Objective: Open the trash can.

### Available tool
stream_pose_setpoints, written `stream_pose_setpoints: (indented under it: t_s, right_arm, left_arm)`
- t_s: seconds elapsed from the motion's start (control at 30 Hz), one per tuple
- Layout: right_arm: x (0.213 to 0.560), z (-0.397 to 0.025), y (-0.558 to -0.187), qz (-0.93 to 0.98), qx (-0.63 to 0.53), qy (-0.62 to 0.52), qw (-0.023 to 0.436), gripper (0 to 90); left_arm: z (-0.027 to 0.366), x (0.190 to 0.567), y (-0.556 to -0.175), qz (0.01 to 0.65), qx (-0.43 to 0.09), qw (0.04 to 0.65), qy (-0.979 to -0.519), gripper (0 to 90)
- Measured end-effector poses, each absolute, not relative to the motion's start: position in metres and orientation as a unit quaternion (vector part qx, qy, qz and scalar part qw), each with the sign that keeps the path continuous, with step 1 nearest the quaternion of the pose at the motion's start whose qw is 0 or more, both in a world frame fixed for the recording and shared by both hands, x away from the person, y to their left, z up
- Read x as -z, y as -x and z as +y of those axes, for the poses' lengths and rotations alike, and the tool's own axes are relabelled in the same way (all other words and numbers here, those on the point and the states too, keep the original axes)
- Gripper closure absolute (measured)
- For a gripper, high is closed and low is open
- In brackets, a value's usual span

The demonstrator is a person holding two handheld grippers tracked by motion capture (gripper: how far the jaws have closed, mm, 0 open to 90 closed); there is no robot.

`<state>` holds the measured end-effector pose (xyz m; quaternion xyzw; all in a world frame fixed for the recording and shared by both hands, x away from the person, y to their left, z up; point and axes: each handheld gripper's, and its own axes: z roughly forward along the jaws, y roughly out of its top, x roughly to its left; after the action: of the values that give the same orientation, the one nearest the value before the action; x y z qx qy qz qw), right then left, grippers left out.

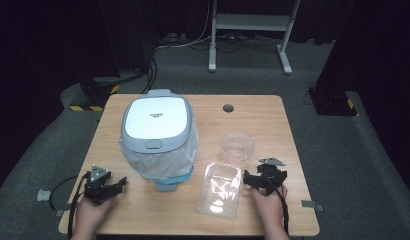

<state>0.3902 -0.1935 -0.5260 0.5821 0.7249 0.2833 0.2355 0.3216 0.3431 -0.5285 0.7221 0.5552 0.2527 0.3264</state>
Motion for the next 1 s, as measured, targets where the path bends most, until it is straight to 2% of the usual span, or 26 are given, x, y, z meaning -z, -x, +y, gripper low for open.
stream_pose_setpoints:
  t_s: [1.0]
  right_arm:
    - [0.5259, -0.1941, -0.387, 0.728, -0.285, -0.577, 0.236, 1.1]
  left_arm:
    - [0.3426, 0.5286, -0.3202, 0.552, -0.252, 0.329, -0.723, 31.8]
